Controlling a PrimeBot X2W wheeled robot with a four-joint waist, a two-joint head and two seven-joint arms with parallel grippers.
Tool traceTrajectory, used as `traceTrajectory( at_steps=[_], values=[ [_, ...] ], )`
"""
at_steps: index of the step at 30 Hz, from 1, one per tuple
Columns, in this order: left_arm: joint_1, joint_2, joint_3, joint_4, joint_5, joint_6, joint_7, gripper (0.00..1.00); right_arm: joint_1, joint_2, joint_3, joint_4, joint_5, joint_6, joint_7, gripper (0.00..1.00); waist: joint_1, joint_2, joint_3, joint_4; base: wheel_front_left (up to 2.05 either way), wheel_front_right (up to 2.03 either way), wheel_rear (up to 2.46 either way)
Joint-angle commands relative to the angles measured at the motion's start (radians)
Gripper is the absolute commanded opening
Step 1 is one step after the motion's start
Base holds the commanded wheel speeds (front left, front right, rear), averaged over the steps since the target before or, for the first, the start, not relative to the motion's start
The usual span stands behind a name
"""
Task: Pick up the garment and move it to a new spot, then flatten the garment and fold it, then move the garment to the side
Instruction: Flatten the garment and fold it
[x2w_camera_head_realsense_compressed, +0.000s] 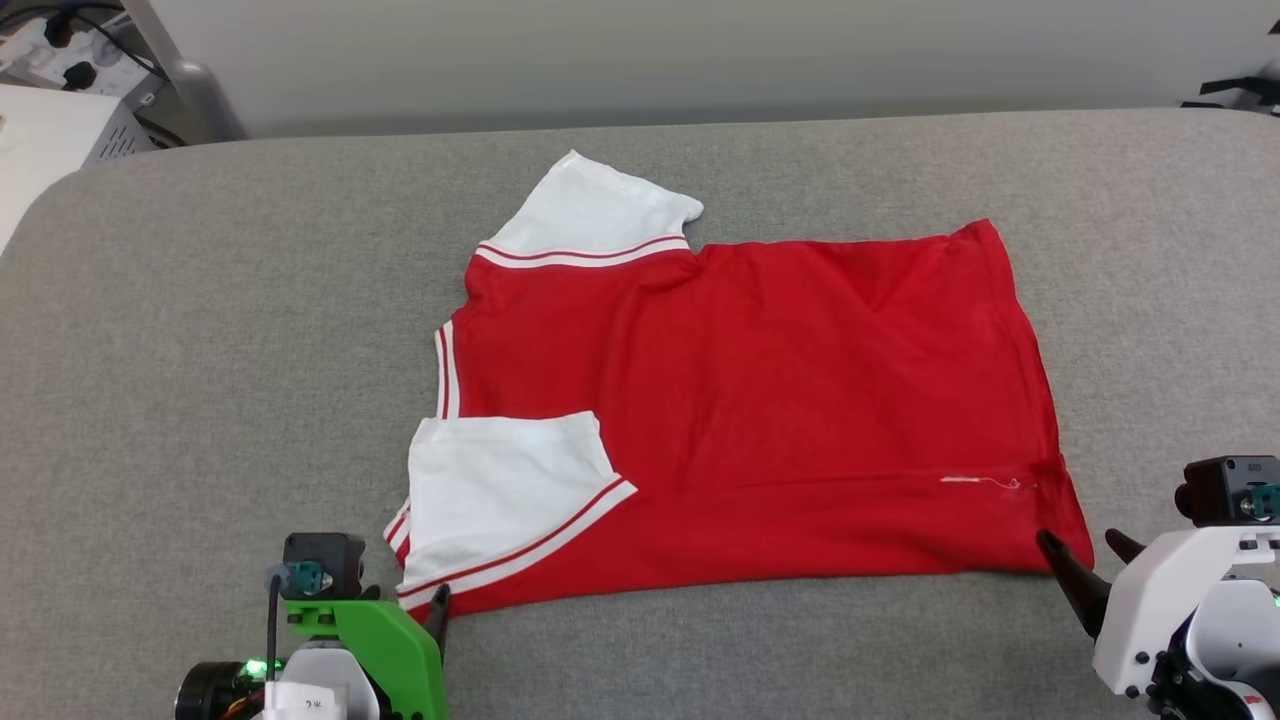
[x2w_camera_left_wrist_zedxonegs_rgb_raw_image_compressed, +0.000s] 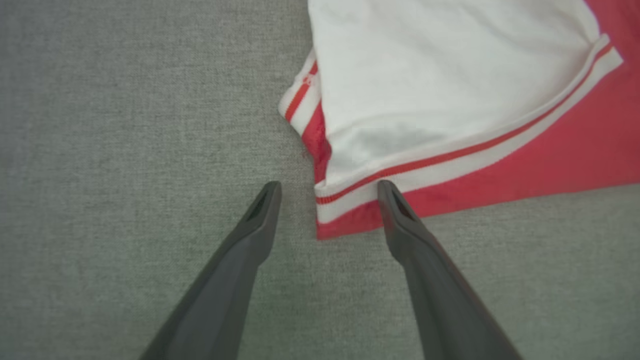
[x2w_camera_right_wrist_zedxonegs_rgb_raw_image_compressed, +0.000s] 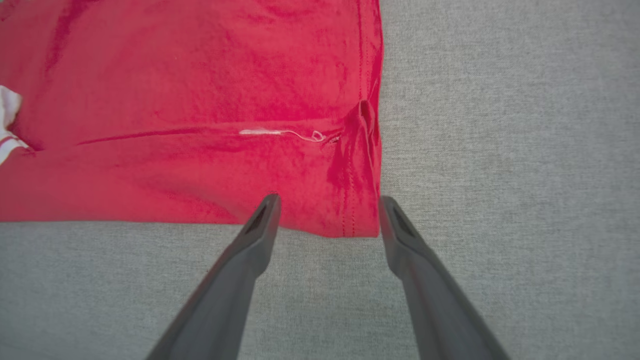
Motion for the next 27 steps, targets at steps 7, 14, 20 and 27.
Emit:
traceTrajectory(
  at_steps=[7, 14, 20, 27],
  values=[
    [-0.022, -0.004, -0.016, 0.056, -0.002, -0.002, 0.038, 1.00, -0.011, -0.004, 0.012, -0.002, -0.006, -0.001, -0.016, 1.00, 0.0000, -0.0001, 0.035, -0.019, 0.00, 0.00, 0.00],
    [-0.030, -0.025, -0.037, 0.077, -0.037, -0.057, 0.061, 0.00, -0.010, -0.020, 0.012, 0.005, -0.016, -0.001, -0.021, 1.00, 0.0000, -0.0001, 0.031, -0.011, 0.00, 0.00, 0.00],
    [-0.025, -0.047, -0.009, 0.047, -0.069, -0.067, 0.022, 0.00, -0.009, -0.027, -0.008, 0.031, -0.035, -0.001, -0.021, 1.00, 0.0000, -0.0001, 0.000, 0.015, 0.00, 0.00, 0.00],
    [-0.013, -0.022, -0.004, -0.064, -0.075, -0.086, 0.015, 0.00, -0.038, 0.013, -0.062, 0.106, -0.056, -0.001, -0.009, 1.00, 0.0000, -0.0001, -0.004, 0.054, 0.00, 0.00, 0.00]
  ],
)
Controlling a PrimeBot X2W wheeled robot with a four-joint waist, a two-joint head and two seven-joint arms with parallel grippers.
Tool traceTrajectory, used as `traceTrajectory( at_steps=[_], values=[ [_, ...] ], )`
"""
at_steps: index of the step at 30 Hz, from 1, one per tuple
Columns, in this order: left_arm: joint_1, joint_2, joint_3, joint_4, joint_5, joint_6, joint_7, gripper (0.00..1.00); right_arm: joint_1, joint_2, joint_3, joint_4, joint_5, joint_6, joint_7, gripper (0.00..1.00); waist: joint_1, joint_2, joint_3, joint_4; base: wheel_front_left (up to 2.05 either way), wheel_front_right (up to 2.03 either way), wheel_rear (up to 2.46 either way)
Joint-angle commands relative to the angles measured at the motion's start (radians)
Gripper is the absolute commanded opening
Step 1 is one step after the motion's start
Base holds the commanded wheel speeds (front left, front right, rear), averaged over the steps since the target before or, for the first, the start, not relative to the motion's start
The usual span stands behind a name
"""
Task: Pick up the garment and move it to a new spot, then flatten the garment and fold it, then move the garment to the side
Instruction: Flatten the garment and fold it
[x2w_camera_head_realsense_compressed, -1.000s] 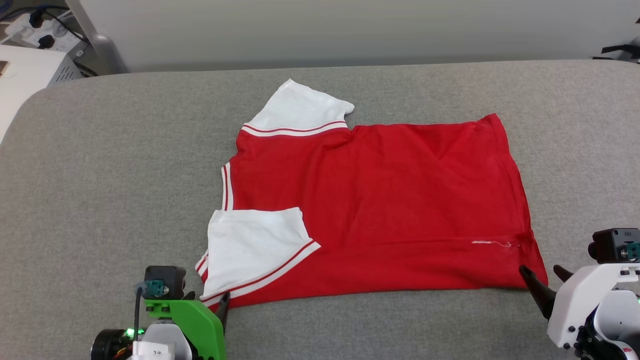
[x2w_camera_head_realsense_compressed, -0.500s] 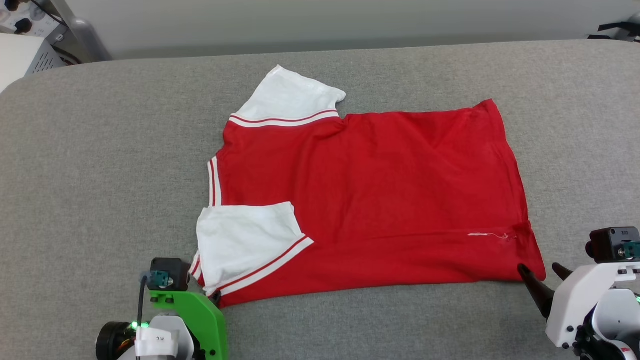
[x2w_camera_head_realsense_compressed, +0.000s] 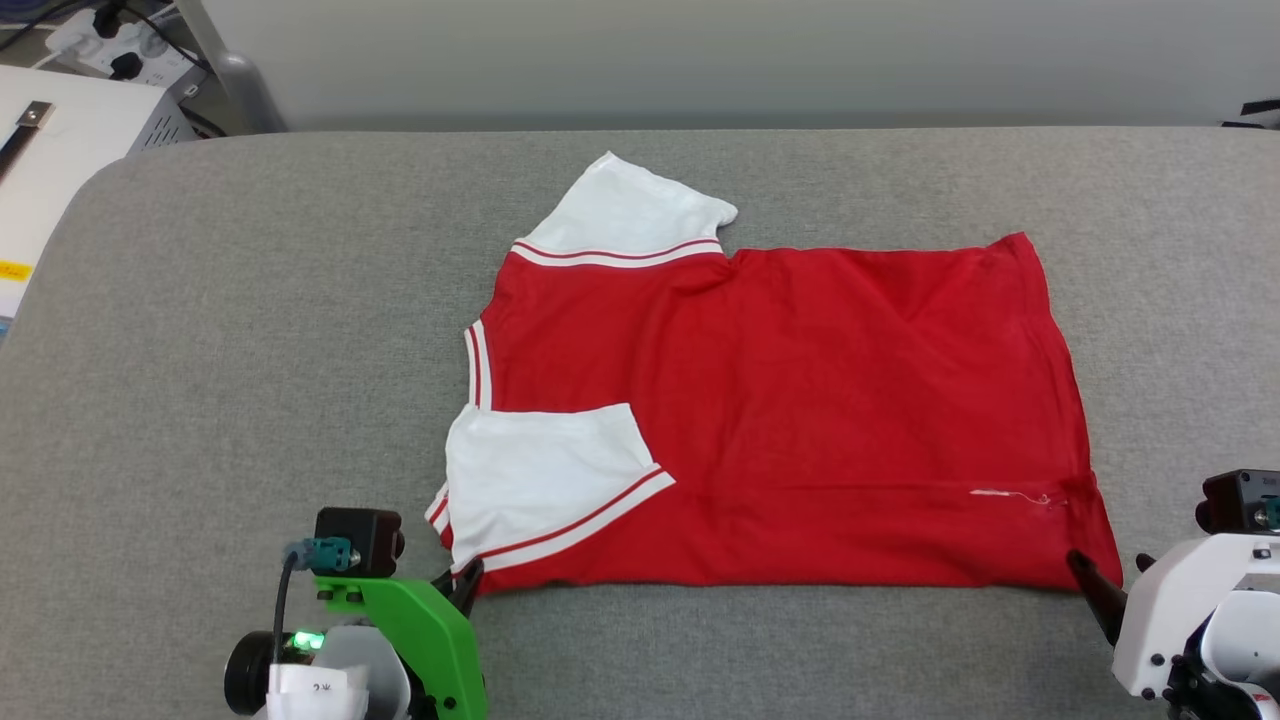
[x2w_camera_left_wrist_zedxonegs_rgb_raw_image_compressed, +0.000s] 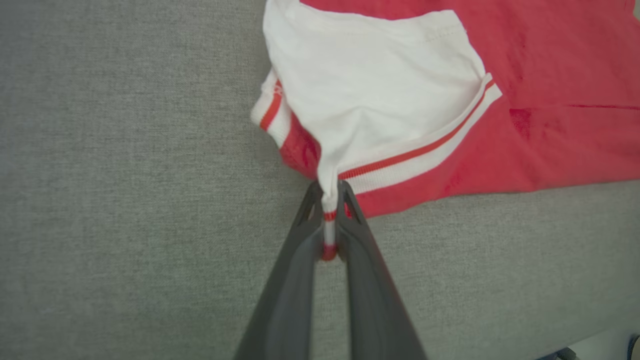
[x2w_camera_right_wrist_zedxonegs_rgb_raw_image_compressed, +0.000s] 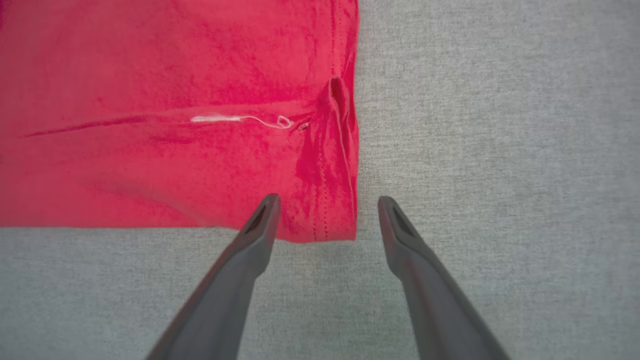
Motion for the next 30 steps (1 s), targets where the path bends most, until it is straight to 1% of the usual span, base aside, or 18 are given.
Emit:
traceTrajectory(
  at_steps=[1, 8, 14, 15, 16, 17, 18, 24, 30],
  values=[
    [0.009, 0.010, 0.002, -0.024, -0.005, 0.002, 0.000, 0.00, -0.028, 0.003, -0.006, 0.014, -0.011, -0.001, 0.000, 1.00, 0.0000, 0.0000, 0.005, 0.017, 0.00, 0.00, 0.00],
    [0.003, 0.023, 0.001, -0.112, 0.007, 0.017, 0.007, 0.00, -0.077, 0.022, -0.038, 0.117, -0.054, -0.001, 0.000, 1.00, 0.0000, 0.0000, 0.038, 0.042, 0.00, 0.00, 0.00],
    [-0.003, 0.026, -0.008, -0.129, 0.018, 0.018, 0.008, 0.00, -0.090, 0.037, -0.045, 0.206, -0.079, -0.001, -0.003, 1.00, 0.0000, 0.0000, 0.056, 0.050, 0.00, 0.00, 0.00],
    [-0.003, 0.025, -0.009, -0.129, 0.018, 0.018, 0.009, 0.00, -0.089, 0.039, -0.041, 0.217, -0.077, -0.001, -0.001, 0.88, 0.0000, 0.0000, 0.058, 0.050, 0.00, 0.00, 0.00],
    [-0.003, 0.024, -0.010, -0.128, 0.018, 0.018, 0.008, 0.00, -0.088, 0.043, -0.038, 0.228, -0.071, -0.001, 0.001, 0.31, 0.0000, 0.0000, 0.059, 0.051, 0.00, 0.00, 0.00],
    [-0.003, 0.024, -0.009, -0.126, 0.017, 0.018, 0.008, 0.00, -0.088, 0.046, -0.035, 0.235, -0.065, -0.001, 0.002, 0.04, 0.0000, 0.0000, 0.059, 0.051, 0.00, 0.00, 0.00],
    [-0.002, 0.025, -0.009, -0.123, 0.016, 0.019, 0.009, 0.00, -0.088, 0.046, -0.030, 0.241, -0.059, -0.001, 0.004, 0.00, 0.0000, 0.0000, 0.058, 0.050, 0.00, 0.00, 0.00],
    [0.013, 0.034, -0.014, -0.095, 0.008, 0.017, 0.017, 0.00, -0.080, 0.030, -0.032, 0.258, -0.044, -0.001, -0.006, 0.00, 0.0000, 0.0000, 0.018, 0.046, 0.00, 0.00, 0.00],
    [0.042, 0.038, -0.025, -0.067, -0.009, 0.011, 0.029, 0.00, -0.049, 0.013, -0.054, 0.226, -0.028, -0.001, 0.011, 0.00, 0.0000, 0.0000, -0.041, 0.045, 0.00, 0.00, 0.00]
  ],
)
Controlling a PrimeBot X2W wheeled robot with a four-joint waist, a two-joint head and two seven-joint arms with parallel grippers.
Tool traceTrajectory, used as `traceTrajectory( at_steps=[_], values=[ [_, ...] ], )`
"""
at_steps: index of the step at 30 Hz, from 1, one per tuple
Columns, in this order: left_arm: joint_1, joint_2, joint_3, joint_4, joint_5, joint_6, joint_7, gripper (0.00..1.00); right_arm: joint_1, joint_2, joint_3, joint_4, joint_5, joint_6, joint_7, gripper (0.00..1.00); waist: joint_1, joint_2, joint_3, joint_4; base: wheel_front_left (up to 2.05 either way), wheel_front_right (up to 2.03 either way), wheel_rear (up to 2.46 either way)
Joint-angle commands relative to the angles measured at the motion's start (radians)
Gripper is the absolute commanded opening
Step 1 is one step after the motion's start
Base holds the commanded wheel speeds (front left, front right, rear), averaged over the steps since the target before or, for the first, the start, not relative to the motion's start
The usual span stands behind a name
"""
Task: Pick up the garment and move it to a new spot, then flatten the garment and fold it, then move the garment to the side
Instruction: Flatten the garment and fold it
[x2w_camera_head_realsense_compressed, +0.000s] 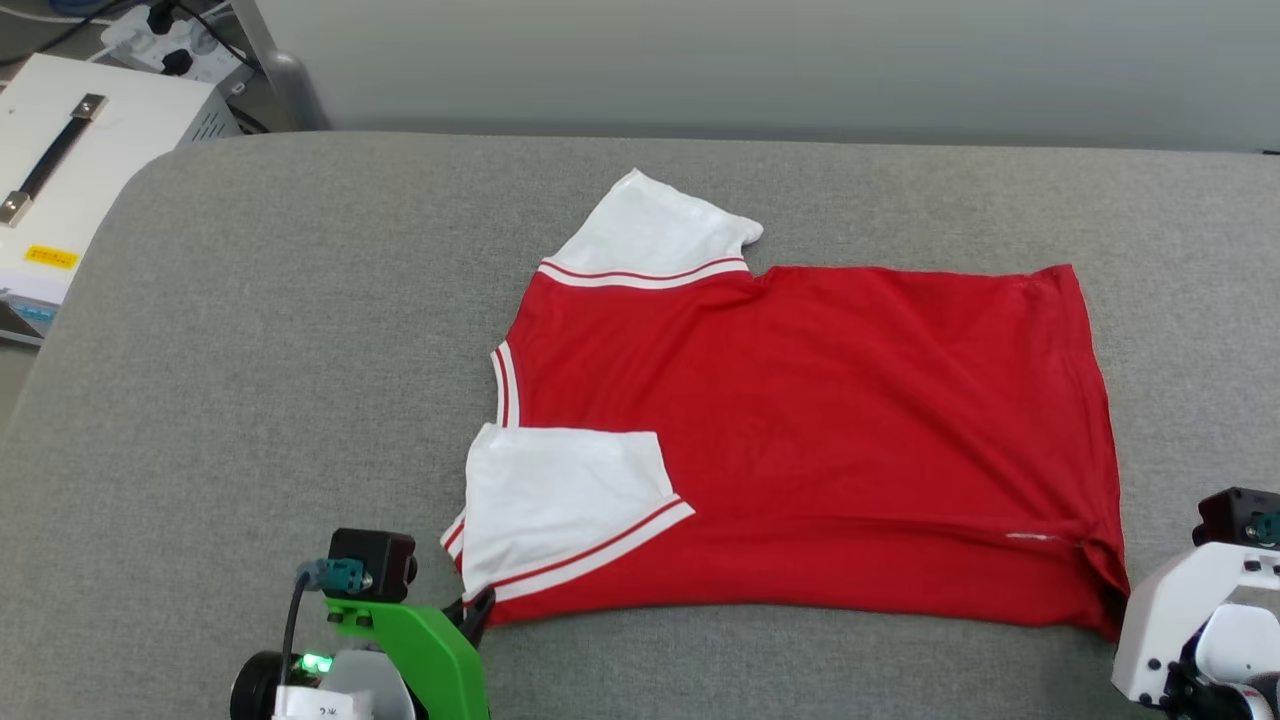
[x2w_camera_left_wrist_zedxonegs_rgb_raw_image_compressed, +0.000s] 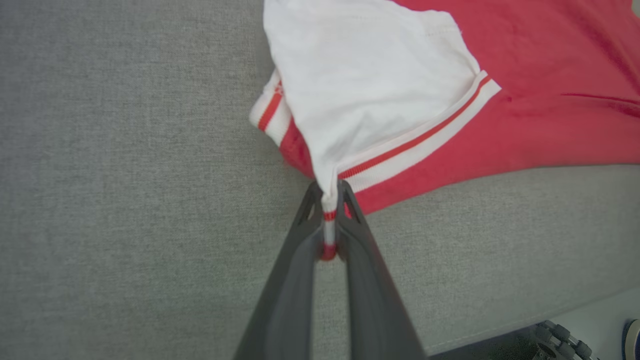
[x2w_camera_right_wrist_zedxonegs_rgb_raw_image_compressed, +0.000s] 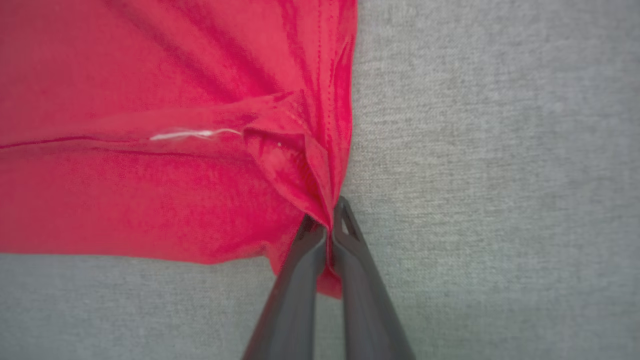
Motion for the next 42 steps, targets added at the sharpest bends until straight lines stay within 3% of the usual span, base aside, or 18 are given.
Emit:
traceTrajectory(
  at_steps=[1, 10, 16, 28, 29, 30, 36, 42],
  values=[
    [0.020, 0.007, -0.001, 0.006, -0.010, -0.002, 0.003, 0.00, 0.035, -0.012, -0.008, -0.003, 0.011, -0.001, 0.014, 0.00, 0.0000, 0.0000, -0.035, -0.002, 0.00, 0.00, 0.00],
    [0.094, 0.034, -0.028, 0.026, -0.007, 0.019, 0.020, 0.00, 0.142, -0.044, -0.032, -0.151, 0.048, -0.001, 0.125, 0.00, 0.0000, 0.0000, -0.080, -0.011, 0.00, 0.00, 0.00],
    [0.122, 0.021, -0.046, 0.043, -0.018, 0.014, 0.020, 0.00, 0.204, -0.026, -0.041, -0.229, 0.055, -0.001, 0.185, 0.00, 0.0000, 0.0000, -0.082, -0.015, 0.00, 0.00, 0.00],
    [0.084, -0.009, -0.071, 0.129, -0.021, -0.032, 0.017, 0.00, 0.179, 0.000, -0.012, -0.161, 0.044, -0.001, 0.141, 0.00, 0.0000, 0.0000, -0.055, -0.016, 0.00, 0.00, 0.00],
    [0.079, -0.010, -0.073, 0.134, -0.018, -0.036, 0.014, 0.48, 0.176, -0.003, -0.010, -0.156, 0.043, -0.001, 0.134, 0.01, 0.0000, 0.0000, -0.055, -0.015, 0.00, 0.00, 0.00],
    [0.075, -0.012, -0.071, 0.138, -0.016, -0.037, 0.006, 1.00, 0.172, -0.006, -0.010, -0.154, 0.041, -0.001, 0.123, 0.99, 0.0000, 0.0000, -0.057, -0.015, 0.00, 0.00, 0.00],
    [0.051, -0.024, -0.046, 0.140, 0.008, -0.039, -0.080, 1.00, 0.147, -0.025, -0.003, -0.166, 0.051, -0.001, 0.046, 1.00, 0.0000, 0.0000, -0.086, -0.017, 0.00, 0.00, 0.00],
    [0.026, -0.055, 0.015, 0.111, 0.028, -0.062, -0.265, 1.00, 0.122, -0.052, 0.029, -0.235, 0.071, -0.001, -0.128, 1.00, 0.0000, 0.0000, -0.126, -0.025, 0.00, 0.00, 0.00]
  ],
)
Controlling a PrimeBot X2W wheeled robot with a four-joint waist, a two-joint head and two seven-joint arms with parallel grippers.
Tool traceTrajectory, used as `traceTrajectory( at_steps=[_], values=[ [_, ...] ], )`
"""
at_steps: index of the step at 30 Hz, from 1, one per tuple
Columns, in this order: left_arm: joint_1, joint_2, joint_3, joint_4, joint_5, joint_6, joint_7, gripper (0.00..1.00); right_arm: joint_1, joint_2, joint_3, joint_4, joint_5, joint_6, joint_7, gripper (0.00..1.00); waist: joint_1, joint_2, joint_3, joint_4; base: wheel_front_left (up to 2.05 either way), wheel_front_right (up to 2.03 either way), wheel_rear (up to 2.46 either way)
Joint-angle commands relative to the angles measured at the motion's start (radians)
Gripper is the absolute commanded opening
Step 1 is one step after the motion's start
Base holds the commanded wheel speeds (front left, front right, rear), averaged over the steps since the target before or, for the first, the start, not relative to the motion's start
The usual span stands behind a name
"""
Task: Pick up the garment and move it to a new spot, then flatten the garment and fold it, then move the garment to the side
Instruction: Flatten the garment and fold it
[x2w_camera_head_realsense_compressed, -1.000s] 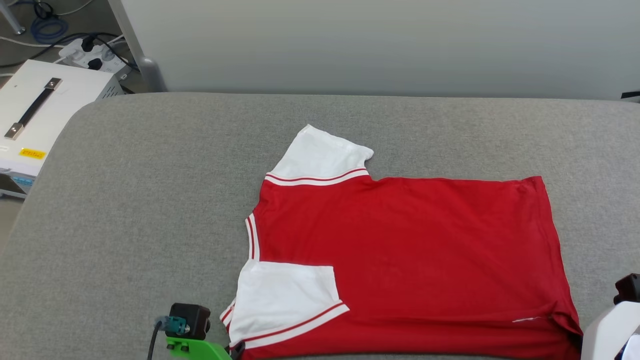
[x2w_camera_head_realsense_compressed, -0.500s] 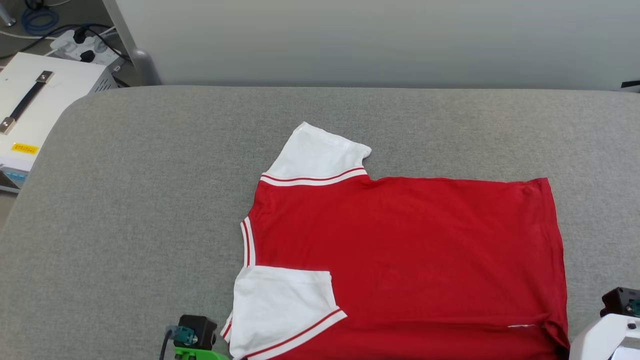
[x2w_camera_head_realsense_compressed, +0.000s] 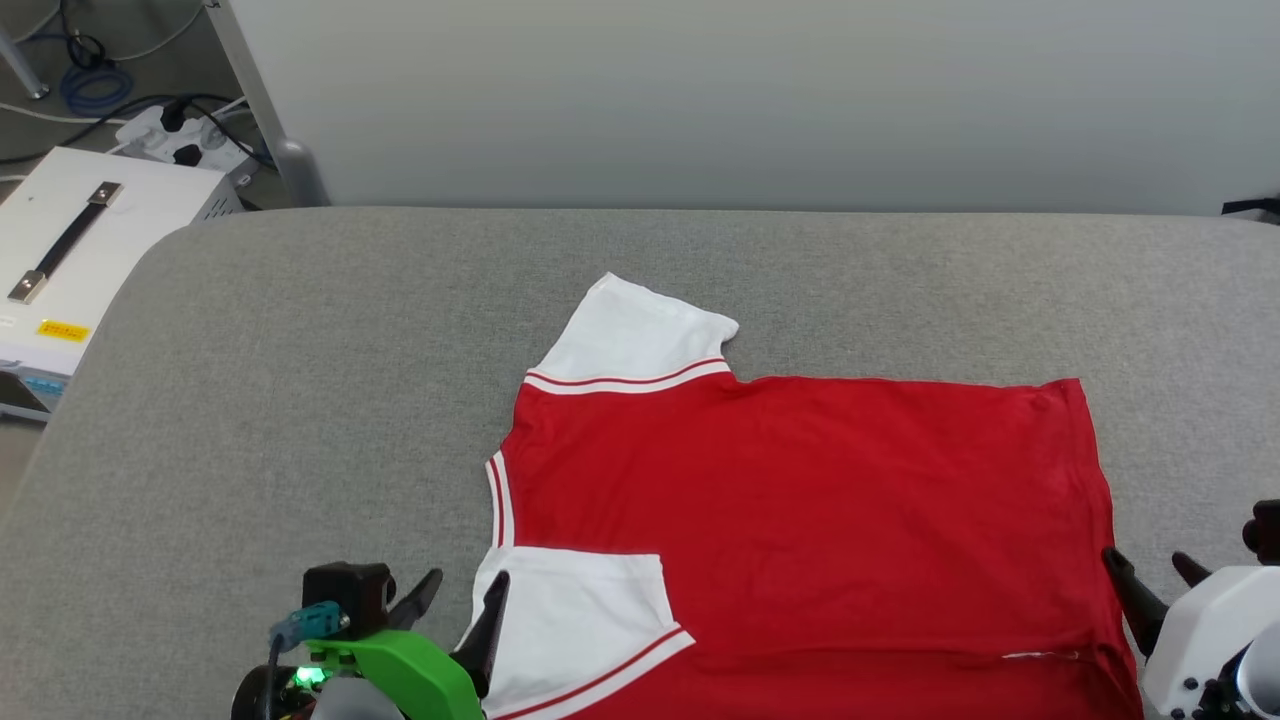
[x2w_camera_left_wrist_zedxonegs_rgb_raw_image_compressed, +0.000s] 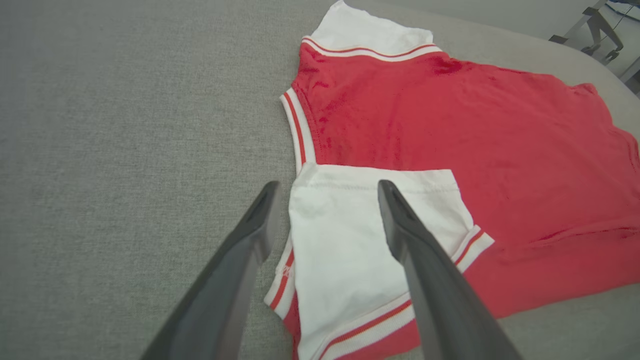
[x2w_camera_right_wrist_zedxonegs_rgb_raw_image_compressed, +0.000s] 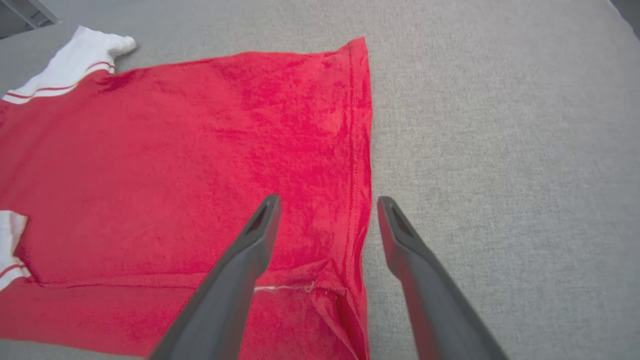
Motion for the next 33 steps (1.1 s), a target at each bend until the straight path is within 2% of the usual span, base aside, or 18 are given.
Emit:
traceTrajectory(
  at_steps=[1, 5, 9, 14, 16, 21, 25, 33],
  values=[
    [-0.020, -0.010, 0.017, -0.009, 0.007, -0.018, -0.051, 1.00, -0.017, -0.012, 0.016, -0.025, 0.011, -0.001, -0.052, 1.00, 0.0000, 0.0000, -0.022, -0.008, 0.00, 0.00, 0.00],
    [-0.023, -0.020, 0.047, -0.018, 0.048, -0.039, -0.206, 1.00, -0.010, -0.022, 0.044, -0.075, 0.008, -0.001, -0.178, 1.00, 0.0000, 0.0000, -0.039, -0.017, 0.00, 0.00, 0.00],
    [-0.044, -0.017, 0.042, -0.021, 0.146, -0.041, -0.273, 1.00, -0.002, -0.027, 0.058, -0.106, -0.049, -0.001, -0.307, 1.00, 0.0000, 0.0000, -0.036, -0.027, 0.00, 0.00, 0.00],
    [-0.066, -0.061, 0.108, -0.066, 0.208, -0.050, -0.291, 1.00, -0.008, 0.005, 0.088, -0.113, -0.082, -0.001, -0.413, 1.00, 0.0000, 0.0000, -0.010, -0.047, 0.00, 0.00, 0.00],
    [-0.072, -0.078, 0.136, -0.085, 0.229, -0.072, -0.292, 1.00, -0.015, 0.016, 0.096, -0.119, -0.089, -0.001, -0.448, 1.00, 0.0000, 0.0000, 0.011, -0.058, 0.00, 0.00, 0.00],
    [-0.142, -0.075, 0.160, -0.047, 0.256, -0.140, -0.292, 1.00, -0.055, 0.046, 0.111, -0.135, -0.087, -0.001, -0.511, 1.00, 0.0000, 0.0000, 0.084, -0.097, 0.00, 0.00, 0.00],
    [-0.278, -0.048, 0.154, 0.015, 0.267, -0.192, -0.242, 1.00, -0.089, 0.063, 0.130, -0.141, -0.093, -0.001, -0.535, 1.00, 0.0000, 0.0000, 0.153, -0.127, 0.00, 0.00, 0.00],
    [-0.625, 0.018, 0.144, 0.131, 0.259, -0.289, -0.001, 1.00, -0.174, 0.081, 0.164, -0.164, -0.097, -0.001, -0.554, 1.00, 0.0000, 0.0000, 0.292, -0.206, 0.00, 0.00, 0.00]
  ],
)
